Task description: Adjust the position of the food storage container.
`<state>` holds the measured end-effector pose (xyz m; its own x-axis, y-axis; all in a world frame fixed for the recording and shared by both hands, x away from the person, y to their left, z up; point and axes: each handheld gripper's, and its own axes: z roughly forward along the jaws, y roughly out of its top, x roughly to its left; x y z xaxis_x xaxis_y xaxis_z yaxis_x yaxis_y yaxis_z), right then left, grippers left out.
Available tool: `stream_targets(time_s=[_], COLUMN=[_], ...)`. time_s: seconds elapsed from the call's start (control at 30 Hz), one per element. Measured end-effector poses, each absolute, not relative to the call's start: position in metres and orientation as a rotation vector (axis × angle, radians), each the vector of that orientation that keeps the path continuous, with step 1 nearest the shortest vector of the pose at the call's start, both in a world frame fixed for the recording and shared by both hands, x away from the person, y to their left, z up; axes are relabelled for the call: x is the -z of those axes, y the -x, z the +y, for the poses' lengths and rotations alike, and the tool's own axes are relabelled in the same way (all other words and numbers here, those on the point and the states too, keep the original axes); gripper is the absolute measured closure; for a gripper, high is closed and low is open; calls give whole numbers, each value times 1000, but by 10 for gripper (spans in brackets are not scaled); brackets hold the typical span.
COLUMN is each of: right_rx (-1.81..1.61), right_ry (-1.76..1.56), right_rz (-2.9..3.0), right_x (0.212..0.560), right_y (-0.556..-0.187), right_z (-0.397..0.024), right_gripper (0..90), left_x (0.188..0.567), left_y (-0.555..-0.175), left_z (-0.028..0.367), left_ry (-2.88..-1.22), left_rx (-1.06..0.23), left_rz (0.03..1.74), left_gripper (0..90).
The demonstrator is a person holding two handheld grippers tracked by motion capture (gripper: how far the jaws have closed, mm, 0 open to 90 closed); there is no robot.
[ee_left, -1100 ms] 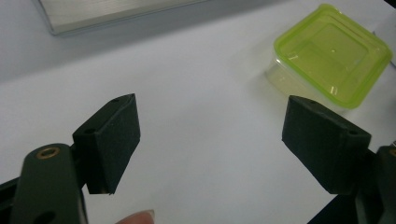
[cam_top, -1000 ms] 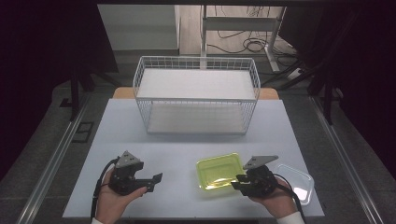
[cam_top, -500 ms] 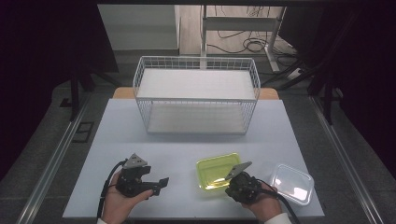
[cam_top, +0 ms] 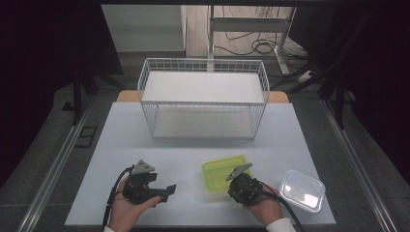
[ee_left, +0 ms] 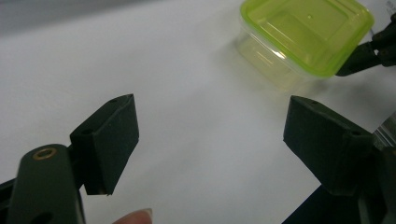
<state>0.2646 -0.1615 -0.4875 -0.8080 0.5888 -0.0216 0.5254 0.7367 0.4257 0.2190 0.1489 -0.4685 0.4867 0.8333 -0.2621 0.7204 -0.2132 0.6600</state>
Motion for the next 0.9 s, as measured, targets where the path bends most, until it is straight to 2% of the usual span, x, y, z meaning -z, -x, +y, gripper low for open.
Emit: stream_targets(time_s=[0.57,0.9], right_rx=[-620,-718], right_ry=[-954,-962], right_rz=[2717,2664], right_x=[494,462], right_y=[-281,-263], right_z=[-146,-166], right_gripper=[890,890], left_x=[472,471], left_y=[-222,-223], left_z=[152,157], left_ry=[-1987,-1968], left_rx=[-183,-183], left_rz=[1297,1314], left_gripper=[179,179])
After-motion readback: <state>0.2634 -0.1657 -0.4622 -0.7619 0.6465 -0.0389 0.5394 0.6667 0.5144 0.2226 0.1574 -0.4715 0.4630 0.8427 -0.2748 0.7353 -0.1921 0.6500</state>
